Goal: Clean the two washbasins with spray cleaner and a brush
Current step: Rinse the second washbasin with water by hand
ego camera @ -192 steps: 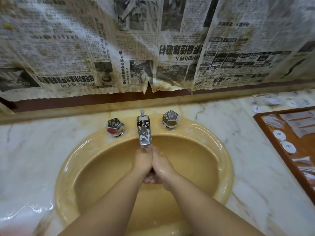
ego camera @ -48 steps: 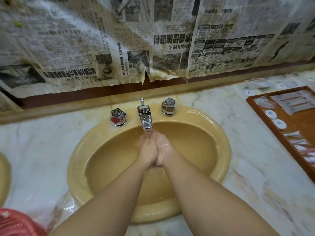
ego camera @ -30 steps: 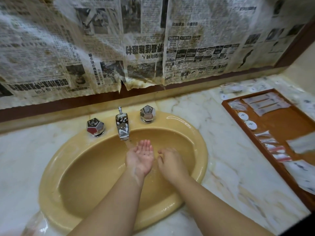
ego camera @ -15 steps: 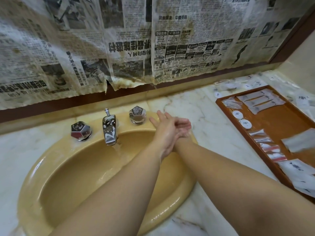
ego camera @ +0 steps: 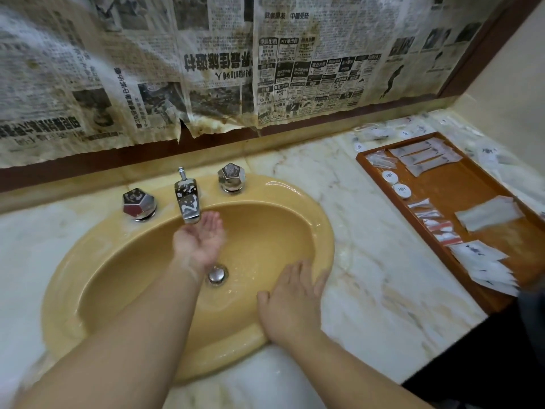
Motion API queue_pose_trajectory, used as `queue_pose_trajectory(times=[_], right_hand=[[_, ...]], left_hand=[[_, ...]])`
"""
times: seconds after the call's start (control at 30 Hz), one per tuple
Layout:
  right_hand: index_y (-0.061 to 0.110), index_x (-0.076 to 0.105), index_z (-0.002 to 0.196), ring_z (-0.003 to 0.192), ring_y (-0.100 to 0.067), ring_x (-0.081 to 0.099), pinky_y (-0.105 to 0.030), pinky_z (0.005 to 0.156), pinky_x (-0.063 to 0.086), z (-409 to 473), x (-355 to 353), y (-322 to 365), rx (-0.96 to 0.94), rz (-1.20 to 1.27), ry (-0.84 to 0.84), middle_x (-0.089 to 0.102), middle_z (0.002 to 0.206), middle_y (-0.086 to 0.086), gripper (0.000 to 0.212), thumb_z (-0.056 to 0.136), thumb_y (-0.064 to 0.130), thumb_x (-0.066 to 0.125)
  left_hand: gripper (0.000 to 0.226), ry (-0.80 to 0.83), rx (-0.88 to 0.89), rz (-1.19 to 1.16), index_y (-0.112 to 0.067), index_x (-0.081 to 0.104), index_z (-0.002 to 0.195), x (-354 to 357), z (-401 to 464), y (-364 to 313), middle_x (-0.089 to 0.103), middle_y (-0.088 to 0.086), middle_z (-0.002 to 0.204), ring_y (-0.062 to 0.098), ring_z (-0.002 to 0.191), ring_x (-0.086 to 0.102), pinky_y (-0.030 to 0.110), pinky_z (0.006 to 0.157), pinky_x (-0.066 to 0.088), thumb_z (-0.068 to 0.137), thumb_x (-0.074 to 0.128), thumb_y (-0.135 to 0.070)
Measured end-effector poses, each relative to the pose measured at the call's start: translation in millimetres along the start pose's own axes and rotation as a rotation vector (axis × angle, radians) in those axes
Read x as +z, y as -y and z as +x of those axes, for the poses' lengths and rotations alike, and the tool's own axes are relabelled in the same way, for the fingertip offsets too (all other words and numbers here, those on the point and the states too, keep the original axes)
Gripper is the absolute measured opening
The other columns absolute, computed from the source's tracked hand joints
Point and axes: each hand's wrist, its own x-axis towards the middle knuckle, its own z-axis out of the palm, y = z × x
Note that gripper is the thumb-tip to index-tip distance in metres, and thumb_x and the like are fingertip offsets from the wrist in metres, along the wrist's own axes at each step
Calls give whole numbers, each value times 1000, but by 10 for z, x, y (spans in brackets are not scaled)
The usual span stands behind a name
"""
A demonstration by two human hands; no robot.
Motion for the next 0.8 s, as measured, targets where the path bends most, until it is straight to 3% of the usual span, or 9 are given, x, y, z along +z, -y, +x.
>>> queue_pose_trajectory(times=[0.07,0.13,0.23,0.3,0.4,0.53,0.7,0.73,0.8], right_hand=[[7,61,127,144,-31,30,-65,118,-15,-108,-17,107,-118,-24,46,61,130,-12,59,92,41,29],[13,69,112,129,-30,46,-64,120,-1,-19,-136,110,-228,-61,31,67,113,-10,46,95,39,35],[18,69,117,121,-30,54,-49,114,30,333,-274,-184,-400,-39,-17,69,116,-9,45,92,40,38],[22,69,97,105,-29,62,-42,96,46,448,-279,-469,-413,33,-4,72,99,-5,41,84,44,36],[20,57,67,71,-27,56,-42,79,44,242,3,-629,-539,-105,-124,58,65,-1,26,84,37,45],[19,62,63,63,-25,53,-37,70,41,-299,290,-108,-535,-41,-312,56,61,-1,26,82,32,49],[18,70,68,67,-28,61,-37,68,42,-630,368,654,-528,-74,-139,66,68,-6,39,89,35,43],[16,73,77,75,-30,63,-38,70,39,-630,356,729,-542,-95,-105,69,77,-9,42,93,35,39],[14,72,93,90,-33,63,-40,73,36,-555,297,760,-551,-83,5,70,96,-13,46,99,37,32]], left_hand=[[28,95,-52,49,-4,63,111,154,-141,210,71,8,98,23,95,72,35,82,58,105,39,-17],[23,192,-122,238,-6,63,94,310,-369,518,69,8,83,21,78,71,31,74,58,99,42,-12],[34,313,-112,699,-4,60,69,392,-755,984,64,11,62,23,57,66,28,59,54,96,40,-13],[37,361,16,1006,-2,60,65,252,-929,1142,62,14,58,25,52,62,28,54,50,95,38,-8],[36,316,59,1195,-2,59,61,-137,-958,1027,58,14,54,27,51,57,29,52,48,92,41,-5],[35,70,146,1266,-4,58,64,-534,-730,587,59,11,54,25,52,58,30,55,47,94,43,-12],[36,-91,151,1063,-4,62,78,-672,-510,146,65,15,73,22,64,63,29,61,51,102,39,-17],[39,-90,127,977,-1,63,83,-643,-468,75,66,17,80,24,71,65,30,66,54,105,36,-18],[40,-64,57,751,5,62,100,-552,-351,-56,67,22,100,30,94,66,36,90,56,109,31,-19]])
